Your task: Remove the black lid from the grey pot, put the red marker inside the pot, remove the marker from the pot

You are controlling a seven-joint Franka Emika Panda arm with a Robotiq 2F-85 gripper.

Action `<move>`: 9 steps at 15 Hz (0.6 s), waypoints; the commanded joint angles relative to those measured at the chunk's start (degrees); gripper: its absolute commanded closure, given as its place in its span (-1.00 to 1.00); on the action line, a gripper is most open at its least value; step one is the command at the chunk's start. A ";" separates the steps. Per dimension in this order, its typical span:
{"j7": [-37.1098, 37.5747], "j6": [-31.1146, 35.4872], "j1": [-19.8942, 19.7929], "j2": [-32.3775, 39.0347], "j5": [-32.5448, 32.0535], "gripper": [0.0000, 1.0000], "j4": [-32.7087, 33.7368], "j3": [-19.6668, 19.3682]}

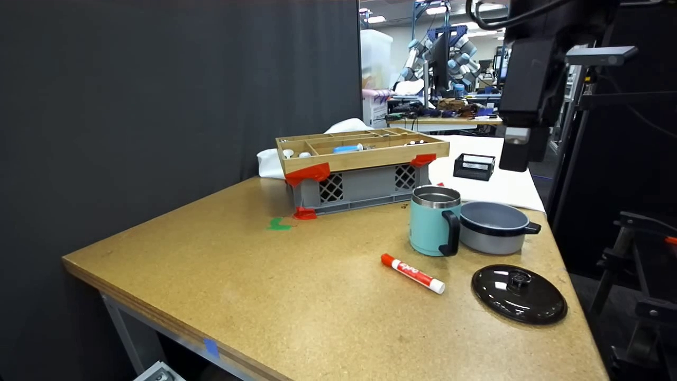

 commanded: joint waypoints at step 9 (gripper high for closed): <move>7.98 6.27 -2.39 21.10 -13.09 -1.00 14.19 -3.05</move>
